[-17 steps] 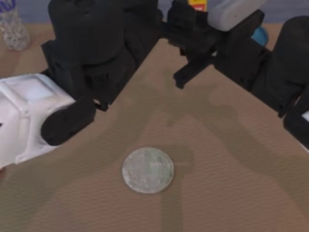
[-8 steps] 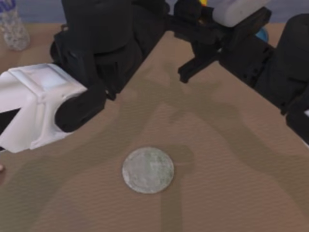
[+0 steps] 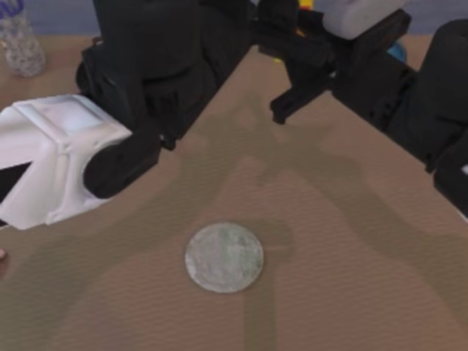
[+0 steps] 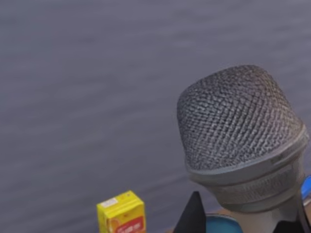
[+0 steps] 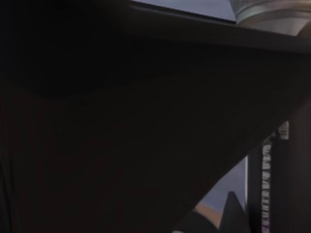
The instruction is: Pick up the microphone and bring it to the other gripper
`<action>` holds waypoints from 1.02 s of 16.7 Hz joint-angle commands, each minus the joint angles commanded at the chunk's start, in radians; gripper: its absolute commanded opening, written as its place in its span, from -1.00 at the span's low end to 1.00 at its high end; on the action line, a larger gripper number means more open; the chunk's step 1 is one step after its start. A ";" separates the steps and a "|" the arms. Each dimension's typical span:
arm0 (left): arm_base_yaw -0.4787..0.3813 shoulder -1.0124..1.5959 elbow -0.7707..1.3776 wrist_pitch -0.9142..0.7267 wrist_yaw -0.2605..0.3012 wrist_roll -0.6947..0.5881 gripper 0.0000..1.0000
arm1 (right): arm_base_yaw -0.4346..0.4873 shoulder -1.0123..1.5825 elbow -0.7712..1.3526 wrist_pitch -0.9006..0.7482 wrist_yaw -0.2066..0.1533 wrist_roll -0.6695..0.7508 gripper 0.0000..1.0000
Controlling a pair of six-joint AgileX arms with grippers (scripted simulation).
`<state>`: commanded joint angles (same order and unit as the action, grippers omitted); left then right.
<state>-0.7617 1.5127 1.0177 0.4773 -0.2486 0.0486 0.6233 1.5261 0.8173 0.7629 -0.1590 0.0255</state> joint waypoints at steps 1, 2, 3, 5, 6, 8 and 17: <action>0.000 0.000 0.000 0.000 0.000 0.000 -0.66 | 0.000 0.000 0.000 0.000 0.000 0.000 -1.00; 0.000 0.000 0.000 0.000 0.000 0.000 -0.81 | 0.000 0.000 0.000 0.000 0.000 0.000 -1.00; 0.000 0.000 0.000 0.000 0.000 0.000 -0.96 | 0.000 0.000 0.000 0.000 0.000 0.000 -1.00; 0.000 0.000 0.000 0.000 0.000 0.000 -1.00 | 0.000 0.000 0.000 0.000 0.000 0.000 -1.00; 0.000 0.000 0.000 0.000 0.000 0.000 -1.00 | 0.000 0.000 0.000 0.000 0.000 0.000 -1.00; 0.000 0.000 0.000 0.000 0.000 0.000 -1.00 | 0.000 0.000 0.000 0.000 0.000 0.000 -1.00; 0.000 0.000 0.000 0.000 0.000 0.000 -1.00 | 0.000 0.000 0.000 0.000 0.000 0.000 -0.25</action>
<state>-0.7617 1.5127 1.0177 0.4773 -0.2486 0.0486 0.6233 1.5261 0.8173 0.7629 -0.1590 0.0255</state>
